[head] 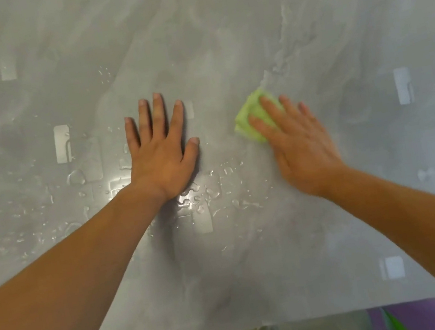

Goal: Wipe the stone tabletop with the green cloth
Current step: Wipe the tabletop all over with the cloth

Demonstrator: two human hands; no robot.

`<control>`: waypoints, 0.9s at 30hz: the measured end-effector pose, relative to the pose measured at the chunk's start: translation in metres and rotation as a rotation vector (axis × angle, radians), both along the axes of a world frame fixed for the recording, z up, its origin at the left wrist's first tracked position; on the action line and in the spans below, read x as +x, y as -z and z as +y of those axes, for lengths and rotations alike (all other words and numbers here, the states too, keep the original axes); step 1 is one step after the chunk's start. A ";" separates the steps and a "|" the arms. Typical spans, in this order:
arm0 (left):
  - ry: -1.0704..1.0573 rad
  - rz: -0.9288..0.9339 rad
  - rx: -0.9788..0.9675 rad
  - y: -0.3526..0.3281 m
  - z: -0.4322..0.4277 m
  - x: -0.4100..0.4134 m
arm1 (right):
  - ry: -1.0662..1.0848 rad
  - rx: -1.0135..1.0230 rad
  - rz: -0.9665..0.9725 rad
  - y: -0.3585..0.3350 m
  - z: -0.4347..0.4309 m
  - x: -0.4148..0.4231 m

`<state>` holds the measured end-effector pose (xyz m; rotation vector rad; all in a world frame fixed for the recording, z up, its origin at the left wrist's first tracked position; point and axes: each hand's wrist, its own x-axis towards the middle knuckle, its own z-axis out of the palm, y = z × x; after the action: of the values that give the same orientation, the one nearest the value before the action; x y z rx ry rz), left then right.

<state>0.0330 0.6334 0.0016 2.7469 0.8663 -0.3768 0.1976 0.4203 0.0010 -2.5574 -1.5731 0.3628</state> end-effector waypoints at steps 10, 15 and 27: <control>0.061 -0.053 -0.056 -0.011 -0.015 -0.037 | 0.075 -0.016 0.049 -0.007 -0.011 -0.076; 0.066 -0.054 -0.079 -0.003 -0.013 -0.044 | 0.369 -0.010 0.047 -0.007 0.054 -0.032; 0.107 -0.094 -0.137 -0.007 -0.015 -0.062 | 0.248 -0.012 0.050 -0.006 0.077 -0.058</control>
<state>-0.0285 0.6180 0.0090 2.6665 0.6480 -0.3109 0.1398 0.4970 0.0070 -2.6879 -1.2209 0.4057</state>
